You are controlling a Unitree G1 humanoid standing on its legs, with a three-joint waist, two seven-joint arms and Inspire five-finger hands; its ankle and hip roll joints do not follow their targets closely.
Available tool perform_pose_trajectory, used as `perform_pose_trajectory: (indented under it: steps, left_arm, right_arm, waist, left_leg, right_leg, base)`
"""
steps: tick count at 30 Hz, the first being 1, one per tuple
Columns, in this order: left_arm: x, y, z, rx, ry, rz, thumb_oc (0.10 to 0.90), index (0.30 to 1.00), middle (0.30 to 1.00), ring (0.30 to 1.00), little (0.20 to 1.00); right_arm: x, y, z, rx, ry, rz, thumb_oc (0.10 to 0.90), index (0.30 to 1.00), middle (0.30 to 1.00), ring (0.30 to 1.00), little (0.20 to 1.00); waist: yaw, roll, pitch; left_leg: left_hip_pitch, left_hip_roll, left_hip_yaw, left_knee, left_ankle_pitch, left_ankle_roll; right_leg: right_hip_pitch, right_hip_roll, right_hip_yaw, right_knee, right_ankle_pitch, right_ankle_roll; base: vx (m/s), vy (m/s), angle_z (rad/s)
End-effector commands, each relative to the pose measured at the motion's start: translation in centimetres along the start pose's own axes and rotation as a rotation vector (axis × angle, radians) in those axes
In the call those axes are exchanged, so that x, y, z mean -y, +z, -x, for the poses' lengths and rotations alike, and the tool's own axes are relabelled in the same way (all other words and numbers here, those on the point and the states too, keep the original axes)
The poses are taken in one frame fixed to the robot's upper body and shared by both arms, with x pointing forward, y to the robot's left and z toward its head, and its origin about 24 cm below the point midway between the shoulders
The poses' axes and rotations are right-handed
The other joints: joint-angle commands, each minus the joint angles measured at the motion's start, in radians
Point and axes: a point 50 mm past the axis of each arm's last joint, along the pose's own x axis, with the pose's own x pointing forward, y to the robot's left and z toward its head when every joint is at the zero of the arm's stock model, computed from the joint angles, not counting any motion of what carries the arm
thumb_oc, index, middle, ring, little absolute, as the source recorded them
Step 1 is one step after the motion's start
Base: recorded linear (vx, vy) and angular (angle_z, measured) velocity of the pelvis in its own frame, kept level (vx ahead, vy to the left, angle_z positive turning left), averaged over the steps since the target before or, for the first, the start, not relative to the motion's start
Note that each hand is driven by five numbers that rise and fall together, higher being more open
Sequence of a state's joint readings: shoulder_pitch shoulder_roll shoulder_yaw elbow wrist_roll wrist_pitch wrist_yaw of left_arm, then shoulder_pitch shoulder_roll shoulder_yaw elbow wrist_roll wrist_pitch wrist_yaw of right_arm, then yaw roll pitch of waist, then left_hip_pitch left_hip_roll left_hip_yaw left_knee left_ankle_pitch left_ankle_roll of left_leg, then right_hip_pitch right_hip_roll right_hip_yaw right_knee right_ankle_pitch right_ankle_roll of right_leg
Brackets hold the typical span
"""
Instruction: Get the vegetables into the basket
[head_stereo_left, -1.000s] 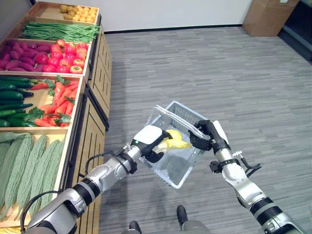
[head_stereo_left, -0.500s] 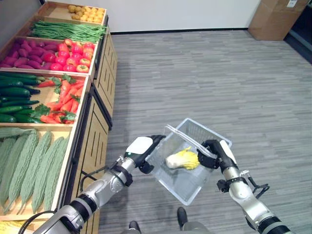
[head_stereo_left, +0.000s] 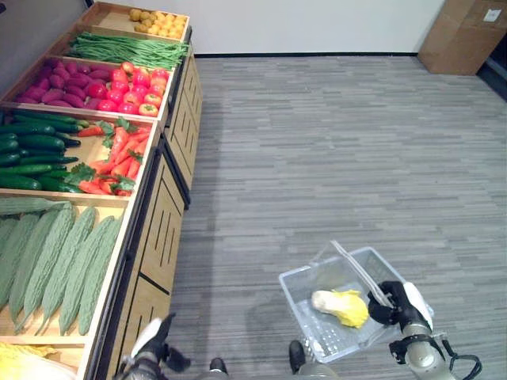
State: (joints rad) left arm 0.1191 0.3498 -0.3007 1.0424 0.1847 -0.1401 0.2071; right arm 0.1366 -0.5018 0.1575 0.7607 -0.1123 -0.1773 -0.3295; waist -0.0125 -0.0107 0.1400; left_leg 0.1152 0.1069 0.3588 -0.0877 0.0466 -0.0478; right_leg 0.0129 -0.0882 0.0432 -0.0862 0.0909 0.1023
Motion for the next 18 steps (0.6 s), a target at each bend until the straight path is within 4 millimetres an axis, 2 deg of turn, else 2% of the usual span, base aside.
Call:
perform_pose_trajectory:
  steps: [1, 3, 4, 5, 7, 9, 10, 14, 18]
  left_arm:
    - [-1.5, 3.4, -1.6, 0.073, 0.04, 0.063, 0.9, 1.0, 1.0, 1.0, 1.0]
    - [-0.6, 1.4, -1.3, -0.036, 0.002, 0.063, 0.9, 1.0, 1.0, 1.0, 1.0]
    - [-0.6, 1.4, -1.3, -0.035, 0.003, 0.063, 0.9, 1.0, 1.0, 1.0, 1.0]
    - [0.1, -0.4, -0.9, -0.141, -0.013, 0.086, 0.9, 1.0, 1.0, 1.0, 1.0]
    - [0.2, -1.2, -0.7, -0.197, -0.005, 0.096, 0.9, 1.0, 1.0, 1.0, 1.0]
    - [0.3, -1.1, -0.7, -0.193, -0.004, 0.087, 0.9, 1.0, 1.0, 1.0, 1.0]
    - [0.6, -1.4, -0.6, -0.212, -0.011, 0.092, 0.9, 1.0, 1.0, 1.0, 1.0]
    - [0.9, -1.2, -0.6, -0.224, -0.011, 0.147, 0.9, 1.0, 1.0, 1.0, 1.0]
    - [0.8, -0.8, -0.8, -0.224, 0.012, 0.192, 0.9, 1.0, 1.0, 1.0, 1.0]
  right_arm:
    - [2.5, 3.0, -1.8, 0.111, -0.131, -0.072, 0.4, 0.3, 0.3, 0.3, 0.3]
    - [1.7, 1.1, -1.4, 0.013, -0.096, -0.104, 0.4, 0.3, 0.3, 0.3, 0.3]
    - [1.7, 1.1, -1.4, 0.014, -0.096, -0.104, 0.4, 0.3, 0.3, 0.3, 0.3]
    - [0.9, -0.5, -1.1, -0.073, -0.072, -0.112, 0.4, 0.3, 0.3, 0.3, 0.3]
    - [0.0, -1.9, -0.7, -0.15, -0.035, -0.088, 0.4, 0.3, 0.3, 0.3, 0.3]
    - [-0.3, -2.4, -0.5, -0.179, -0.021, -0.08, 0.4, 0.3, 0.3, 0.3, 0.3]
    - [-1.0, -3.7, 0.1, -0.245, 0.012, -0.065, 0.4, 0.3, 0.3, 0.3, 0.3]
    - [-2.0, -6.0, 1.4, -0.38, 0.058, -0.042, 0.4, 0.3, 0.3, 0.3, 0.3]
    - [-2.0, -6.2, 1.5, -0.396, 0.061, -0.029, 0.4, 0.3, 0.3, 0.3, 0.3]
  waist:
    - [0.013, -0.024, -0.052]
    - [0.012, -0.023, -0.054]
    - [0.012, -0.023, -0.053]
    - [0.013, -0.023, -0.052]
    - [0.014, -0.021, -0.049]
    - [0.015, -0.02, -0.046]
    - [0.017, -0.019, -0.041]
    - [0.021, -0.011, -0.022]
    - [0.023, -0.003, -0.004]
  left_leg:
    - [-0.019, 0.044, -0.055, 0.0, 0.039, -0.067]
    - [-0.017, 0.046, -0.054, 0.0, 0.038, -0.067]
    - [-0.017, 0.046, -0.054, 0.0, 0.038, -0.067]
    - [-0.015, 0.048, -0.051, 0.0, 0.039, -0.068]
    - [-0.015, 0.052, -0.049, 0.0, 0.04, -0.071]
    - [-0.017, 0.054, -0.049, 0.0, 0.041, -0.071]
    - [-0.018, 0.058, -0.051, 0.0, 0.043, -0.072]
    - [-0.026, 0.071, -0.061, 0.001, 0.051, -0.077]
    - [-0.037, 0.086, -0.077, 0.025, 0.053, -0.08]
  right_leg:
    - [-0.003, -0.013, -0.065, 0.051, -0.02, 0.042]
    - [-0.005, -0.01, -0.063, 0.054, -0.022, 0.04]
    - [-0.005, -0.01, -0.063, 0.054, -0.022, 0.04]
    - [-0.005, -0.007, -0.061, 0.056, -0.024, 0.037]
    - [-0.01, -0.002, -0.059, 0.064, -0.029, 0.034]
    - [-0.013, 0.0, -0.058, 0.068, -0.032, 0.033]
    - [-0.016, 0.002, -0.059, 0.074, -0.036, 0.03]
    - [-0.033, 0.015, -0.064, 0.108, -0.059, 0.018]
    - [-0.058, 0.034, -0.059, 0.166, -0.09, 0.003]
  base:
    - [0.0, 0.0, 0.0]
    - [0.0, 0.0, 0.0]
    - [0.0, 0.0, 0.0]
    - [0.0, 0.0, 0.0]
    - [0.0, -0.031, -0.04]
    - [0.01, -0.026, -0.03]
    - [0.02, -0.046, -0.04]
    - [0.03, -0.073, -0.01]
    - [0.03, -0.09, 0.04]
